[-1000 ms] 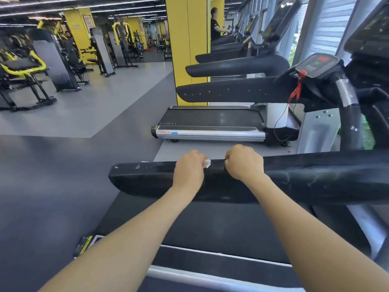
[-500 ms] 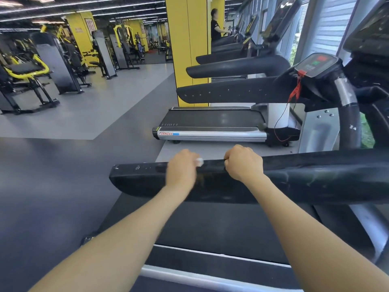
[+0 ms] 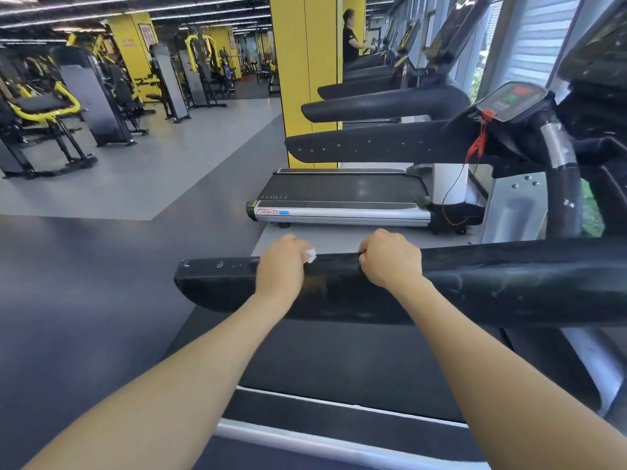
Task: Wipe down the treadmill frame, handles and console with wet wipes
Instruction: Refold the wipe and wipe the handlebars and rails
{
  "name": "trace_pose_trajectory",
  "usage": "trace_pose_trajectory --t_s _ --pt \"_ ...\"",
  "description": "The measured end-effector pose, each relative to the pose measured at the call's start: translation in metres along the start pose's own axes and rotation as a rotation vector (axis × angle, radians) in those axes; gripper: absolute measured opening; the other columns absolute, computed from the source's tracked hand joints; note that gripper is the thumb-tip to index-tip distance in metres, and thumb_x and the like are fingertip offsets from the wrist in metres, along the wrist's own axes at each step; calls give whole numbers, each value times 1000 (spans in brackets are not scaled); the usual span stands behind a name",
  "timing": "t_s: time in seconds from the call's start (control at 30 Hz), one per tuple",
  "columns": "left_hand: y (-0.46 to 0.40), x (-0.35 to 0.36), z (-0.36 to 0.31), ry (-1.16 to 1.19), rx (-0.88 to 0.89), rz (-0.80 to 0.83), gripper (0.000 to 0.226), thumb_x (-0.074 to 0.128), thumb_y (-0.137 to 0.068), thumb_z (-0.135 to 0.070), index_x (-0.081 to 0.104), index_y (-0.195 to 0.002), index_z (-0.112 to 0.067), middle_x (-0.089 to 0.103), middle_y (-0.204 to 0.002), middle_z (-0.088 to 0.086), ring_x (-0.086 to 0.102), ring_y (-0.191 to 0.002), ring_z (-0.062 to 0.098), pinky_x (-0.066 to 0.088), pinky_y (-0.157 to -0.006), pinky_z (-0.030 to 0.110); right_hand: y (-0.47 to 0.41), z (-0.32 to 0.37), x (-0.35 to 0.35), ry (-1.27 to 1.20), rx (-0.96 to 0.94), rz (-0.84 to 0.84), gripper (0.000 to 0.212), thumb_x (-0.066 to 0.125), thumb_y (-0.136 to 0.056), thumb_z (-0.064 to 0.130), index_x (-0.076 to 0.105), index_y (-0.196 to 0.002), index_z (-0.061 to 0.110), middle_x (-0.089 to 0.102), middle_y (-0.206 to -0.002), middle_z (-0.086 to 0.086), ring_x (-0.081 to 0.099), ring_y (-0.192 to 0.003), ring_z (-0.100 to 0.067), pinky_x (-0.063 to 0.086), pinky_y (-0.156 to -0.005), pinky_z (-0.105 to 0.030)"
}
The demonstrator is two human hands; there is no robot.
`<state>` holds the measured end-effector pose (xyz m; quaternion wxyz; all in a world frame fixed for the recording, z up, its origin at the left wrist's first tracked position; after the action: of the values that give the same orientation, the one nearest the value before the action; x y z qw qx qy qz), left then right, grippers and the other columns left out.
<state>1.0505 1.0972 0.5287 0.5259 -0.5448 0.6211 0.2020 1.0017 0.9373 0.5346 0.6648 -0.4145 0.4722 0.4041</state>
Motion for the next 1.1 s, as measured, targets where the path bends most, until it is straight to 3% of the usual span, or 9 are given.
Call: trace_pose_trajectory --t_s 0.1,0.23,0.37,0.47,0.67,0.8,0.93,1.0,1.1 --pt "5 21 -53 42 151 8 12 56 -88 -14 67 -90 -9 54 -89 8 51 -81 28 44 -70 39 0 -1 0 -11 -8 5 25 47 -92 14 65 -109 18 56 -112 -3 50 -106 -26 35 -68 -29" --pt "7 5 -29 78 238 39 20 54 -94 -14 70 -105 -12 62 -102 10 56 -95 31 45 -79 41 1 -1 -1 -18 -19 -3 26 46 -90 10 67 -104 16 58 -109 -4 50 -102 -27 34 -66 -29" --pt "4 -15 31 2 32 2 22 49 -94 -12 70 -95 -8 61 -103 12 55 -90 33 40 -74 35 1 -2 -1 -31 -28 -6 25 46 -90 7 67 -102 15 58 -106 -4 49 -99 -26 33 -64 -28" --pt "2 -12 33 -64 -132 1 18 44 -84 -9 60 -78 -9 57 -100 14 41 -76 27 27 -63 31 2 0 -1 -8 -36 -8 25 46 -90 7 65 -104 14 55 -102 -3 43 -93 -24 32 -62 -28" --pt "16 5 -22 -3 1 -25 19 43 -87 -14 57 -76 -9 55 -91 10 54 -82 31 36 -64 32 1 1 -1 7 -33 -18 23 46 -90 8 65 -102 14 55 -102 -2 45 -93 -24 33 -65 -29" --pt "21 -9 2 -8 140 4 19 50 -92 -5 68 -98 -8 60 -104 11 57 -91 30 43 -77 37 3 2 -1 11 -23 -9 24 45 -91 7 67 -100 14 55 -106 -3 42 -90 -23 33 -64 -28" --pt "11 -29 89 -91 -40 -10 15 49 -91 -5 64 -90 -6 61 -102 11 57 -89 28 33 -68 28 5 4 -3 19 28 -8 22 45 -86 2 65 -92 10 57 -96 -7 41 -84 -26 34 -62 -28" --pt "3 -36 126 -74 -183 -9 16 48 -88 -6 64 -86 -3 60 -91 14 51 -76 30 27 -60 30 8 8 -3 41 60 -4 18 46 -86 2 62 -91 8 50 -90 -6 45 -89 -28 36 -63 -29" --pt "0 -34 116 -103 -124 17 18 46 -84 2 61 -79 -4 49 -83 9 40 -69 24 21 -52 29 10 31 -1 74 75 3 12 48 -88 3 59 -93 7 44 -93 -5 47 -99 -29 38 -65 -32"
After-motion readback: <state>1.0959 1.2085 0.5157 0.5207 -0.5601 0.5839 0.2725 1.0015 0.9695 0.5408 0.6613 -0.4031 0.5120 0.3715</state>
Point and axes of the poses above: each hand's wrist, its own y-axis away from the middle knuckle, its own x-axis out of the palm, z = x × y, the point moved 8 cm from there along -y, towards the middle knuckle
